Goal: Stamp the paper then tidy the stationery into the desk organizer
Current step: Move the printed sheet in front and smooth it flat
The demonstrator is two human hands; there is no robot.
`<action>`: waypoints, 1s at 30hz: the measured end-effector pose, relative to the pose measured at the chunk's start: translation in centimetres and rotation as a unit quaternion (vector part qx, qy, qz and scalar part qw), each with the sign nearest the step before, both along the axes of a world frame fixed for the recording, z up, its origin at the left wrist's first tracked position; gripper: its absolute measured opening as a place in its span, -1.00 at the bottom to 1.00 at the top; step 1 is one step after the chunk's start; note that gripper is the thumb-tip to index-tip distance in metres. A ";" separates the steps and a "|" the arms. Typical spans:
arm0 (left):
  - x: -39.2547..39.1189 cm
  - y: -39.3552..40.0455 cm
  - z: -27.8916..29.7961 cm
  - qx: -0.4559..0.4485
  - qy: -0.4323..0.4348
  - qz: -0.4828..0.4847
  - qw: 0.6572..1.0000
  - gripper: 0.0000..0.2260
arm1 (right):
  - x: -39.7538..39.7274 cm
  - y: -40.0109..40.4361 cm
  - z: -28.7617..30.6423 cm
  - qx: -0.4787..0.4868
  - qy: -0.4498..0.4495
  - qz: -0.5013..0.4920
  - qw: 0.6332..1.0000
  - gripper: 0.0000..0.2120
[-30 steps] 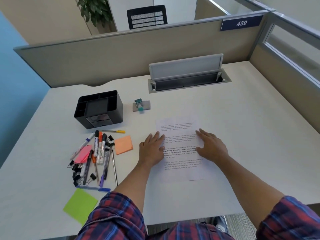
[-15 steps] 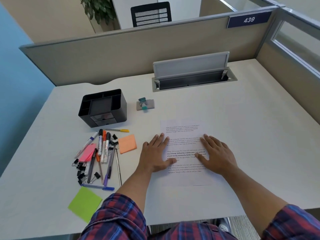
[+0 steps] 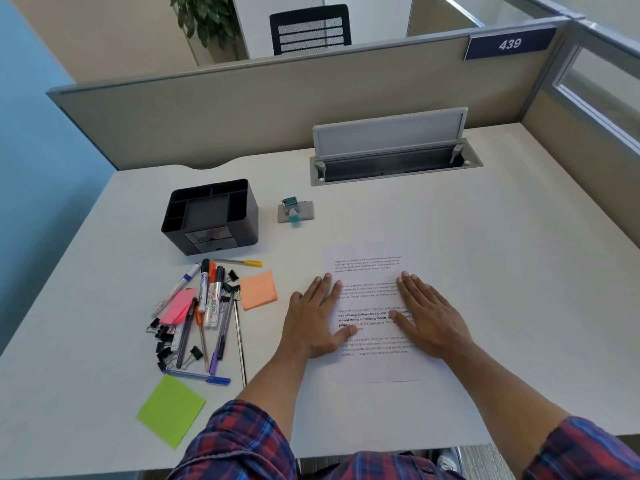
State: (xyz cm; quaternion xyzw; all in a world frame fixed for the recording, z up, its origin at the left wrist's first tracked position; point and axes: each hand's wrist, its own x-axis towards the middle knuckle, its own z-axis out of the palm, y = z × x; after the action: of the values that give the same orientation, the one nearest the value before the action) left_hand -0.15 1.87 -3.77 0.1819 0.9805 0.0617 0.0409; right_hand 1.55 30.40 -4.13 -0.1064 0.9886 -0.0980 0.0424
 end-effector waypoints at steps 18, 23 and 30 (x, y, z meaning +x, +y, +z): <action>0.2 0.1 -0.6 0.020 0.006 -0.002 1.000 -0.14 | 0.2 0.0 -0.7 0.000 0.015 -0.004 1.000 -0.28; -1.9 0.3 0.7 0.032 0.058 -0.034 0.997 -0.30 | -1.9 -1.2 1.5 0.016 0.083 -0.018 0.996 -0.31; -6.9 -0.4 3.8 0.103 0.136 0.074 0.983 -0.68 | -8.4 -5.7 5.6 -0.044 0.133 -0.012 0.990 -0.54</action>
State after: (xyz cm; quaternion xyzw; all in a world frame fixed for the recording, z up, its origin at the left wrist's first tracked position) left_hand -7.06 1.48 0.00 0.1190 0.9760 0.1402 -0.1163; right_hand -6.82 24.69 1.50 -0.1085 0.9814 -0.1268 -0.0950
